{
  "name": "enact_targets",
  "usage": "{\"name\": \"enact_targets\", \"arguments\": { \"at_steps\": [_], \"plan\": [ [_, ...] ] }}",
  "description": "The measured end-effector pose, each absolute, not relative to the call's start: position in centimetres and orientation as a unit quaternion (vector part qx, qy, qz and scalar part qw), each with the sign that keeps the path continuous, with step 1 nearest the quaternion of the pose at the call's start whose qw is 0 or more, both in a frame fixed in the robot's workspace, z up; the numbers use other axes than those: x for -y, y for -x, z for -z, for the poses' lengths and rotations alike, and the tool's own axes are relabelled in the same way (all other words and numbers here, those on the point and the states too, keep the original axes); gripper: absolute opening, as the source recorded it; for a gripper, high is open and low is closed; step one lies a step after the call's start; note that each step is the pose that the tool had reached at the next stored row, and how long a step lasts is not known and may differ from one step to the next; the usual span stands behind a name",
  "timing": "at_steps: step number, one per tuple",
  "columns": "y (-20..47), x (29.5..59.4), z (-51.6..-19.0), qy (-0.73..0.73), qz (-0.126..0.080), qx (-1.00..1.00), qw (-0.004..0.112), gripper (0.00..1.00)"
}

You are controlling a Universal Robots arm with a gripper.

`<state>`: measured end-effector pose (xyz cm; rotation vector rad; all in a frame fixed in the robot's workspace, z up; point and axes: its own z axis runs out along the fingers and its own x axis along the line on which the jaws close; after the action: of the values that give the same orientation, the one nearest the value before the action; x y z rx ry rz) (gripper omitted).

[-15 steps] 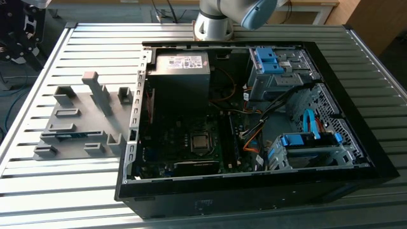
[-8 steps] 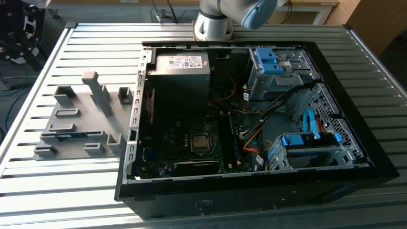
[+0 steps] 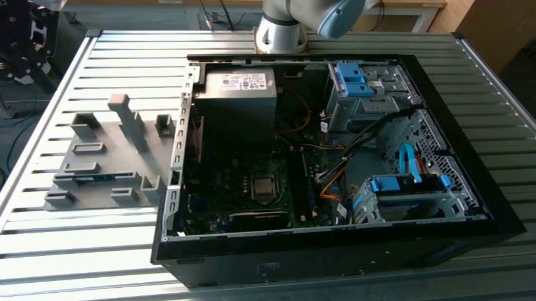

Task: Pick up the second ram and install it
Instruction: 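Pick up the second ram and move it above second insertion slot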

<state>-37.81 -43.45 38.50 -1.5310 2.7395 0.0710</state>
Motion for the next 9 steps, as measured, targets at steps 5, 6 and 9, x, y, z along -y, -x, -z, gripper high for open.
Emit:
{"name": "enact_targets", "arguments": {
  "at_steps": [5,6,9],
  "plan": [
    [37.86,43.49,-38.48,0.492,-0.023,-0.870,0.001,0.11],
    [37.87,43.50,-38.48,0.493,-0.023,-0.870,0.001,0.11],
    [37.88,43.50,-38.47,0.495,-0.023,-0.869,0.001,0.11]
  ]
}}
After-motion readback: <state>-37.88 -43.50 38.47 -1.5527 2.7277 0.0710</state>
